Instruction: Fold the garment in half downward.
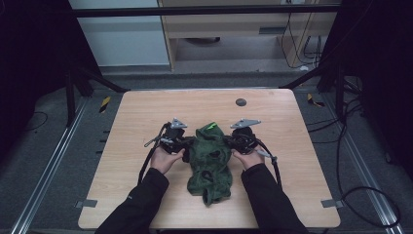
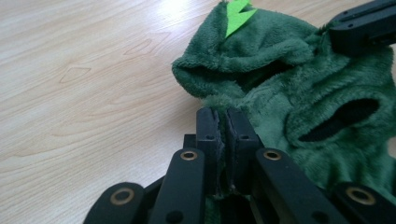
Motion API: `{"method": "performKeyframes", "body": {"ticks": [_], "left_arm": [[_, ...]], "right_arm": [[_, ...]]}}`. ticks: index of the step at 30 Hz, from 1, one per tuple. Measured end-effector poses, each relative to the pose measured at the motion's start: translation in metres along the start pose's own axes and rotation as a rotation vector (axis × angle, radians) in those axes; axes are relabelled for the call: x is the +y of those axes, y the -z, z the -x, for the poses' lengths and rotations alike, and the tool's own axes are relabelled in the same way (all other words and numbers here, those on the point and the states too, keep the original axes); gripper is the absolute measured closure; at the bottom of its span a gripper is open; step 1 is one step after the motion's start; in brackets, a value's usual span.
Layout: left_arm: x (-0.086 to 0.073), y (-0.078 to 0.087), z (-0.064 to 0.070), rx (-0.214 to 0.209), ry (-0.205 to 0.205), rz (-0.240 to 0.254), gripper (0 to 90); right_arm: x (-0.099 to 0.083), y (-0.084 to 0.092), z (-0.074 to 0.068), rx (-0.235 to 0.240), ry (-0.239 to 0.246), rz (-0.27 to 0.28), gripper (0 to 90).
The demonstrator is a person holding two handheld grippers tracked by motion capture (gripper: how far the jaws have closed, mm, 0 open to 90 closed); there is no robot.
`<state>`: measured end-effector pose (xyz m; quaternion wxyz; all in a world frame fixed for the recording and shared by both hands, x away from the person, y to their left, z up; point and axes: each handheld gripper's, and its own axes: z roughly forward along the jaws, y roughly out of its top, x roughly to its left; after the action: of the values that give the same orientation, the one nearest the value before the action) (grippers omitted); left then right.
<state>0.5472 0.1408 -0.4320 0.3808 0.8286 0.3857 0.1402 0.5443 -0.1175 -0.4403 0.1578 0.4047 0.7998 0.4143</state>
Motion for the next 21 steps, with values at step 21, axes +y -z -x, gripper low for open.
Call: {"method": "performKeyframes", "body": {"ticks": [21], "left_arm": [[-0.025, 0.038, 0.025, -0.05, -0.033, 0.016, 85.0]], "right_arm": [[-0.022, 0.04, -0.02, 0.089, 0.04, 0.056, 86.3]]}}
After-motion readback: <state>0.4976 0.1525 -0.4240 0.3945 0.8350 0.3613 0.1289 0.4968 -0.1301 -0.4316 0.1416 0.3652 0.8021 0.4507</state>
